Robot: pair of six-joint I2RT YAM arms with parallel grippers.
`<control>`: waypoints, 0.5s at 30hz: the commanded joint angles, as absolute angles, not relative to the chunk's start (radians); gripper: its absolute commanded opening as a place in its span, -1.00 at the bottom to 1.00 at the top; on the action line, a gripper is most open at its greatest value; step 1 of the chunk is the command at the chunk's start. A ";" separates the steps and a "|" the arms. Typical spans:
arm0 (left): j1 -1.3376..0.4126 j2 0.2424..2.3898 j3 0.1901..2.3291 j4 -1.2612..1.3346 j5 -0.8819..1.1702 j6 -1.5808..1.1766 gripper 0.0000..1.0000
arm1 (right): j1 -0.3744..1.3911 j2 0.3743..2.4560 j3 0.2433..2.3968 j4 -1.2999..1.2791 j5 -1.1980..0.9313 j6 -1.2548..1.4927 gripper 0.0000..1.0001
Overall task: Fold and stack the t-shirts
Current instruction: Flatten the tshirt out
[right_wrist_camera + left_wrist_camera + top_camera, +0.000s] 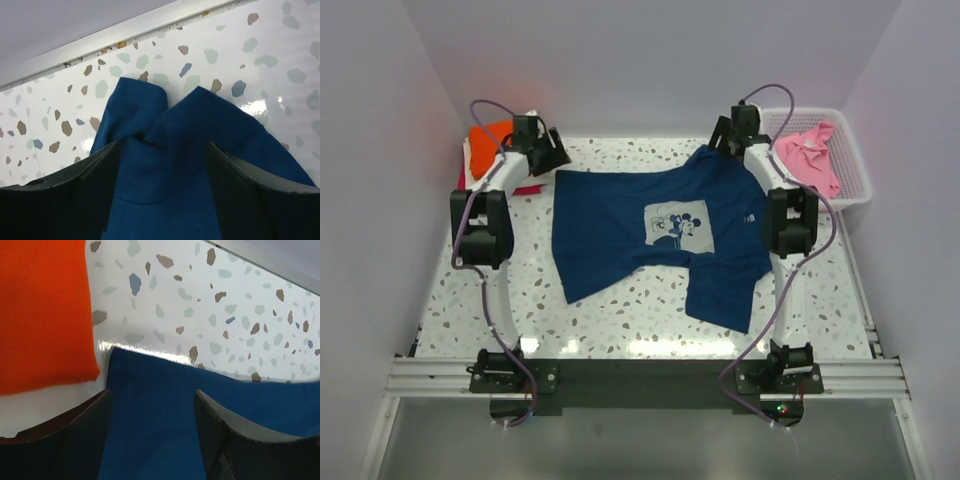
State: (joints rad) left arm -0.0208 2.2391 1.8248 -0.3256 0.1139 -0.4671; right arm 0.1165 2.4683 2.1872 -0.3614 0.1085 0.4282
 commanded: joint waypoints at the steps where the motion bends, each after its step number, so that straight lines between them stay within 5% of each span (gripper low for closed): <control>1: -0.021 2.060 1.720 -0.252 0.137 -0.549 0.40 | 0.107 2.280 2.098 -0.405 0.106 0.426 0.47; 15: -0.175 1.251 0.741 -0.336 -0.168 -0.850 0.19 | 0.112 1.443 1.040 -0.390 0.089 0.592 0.41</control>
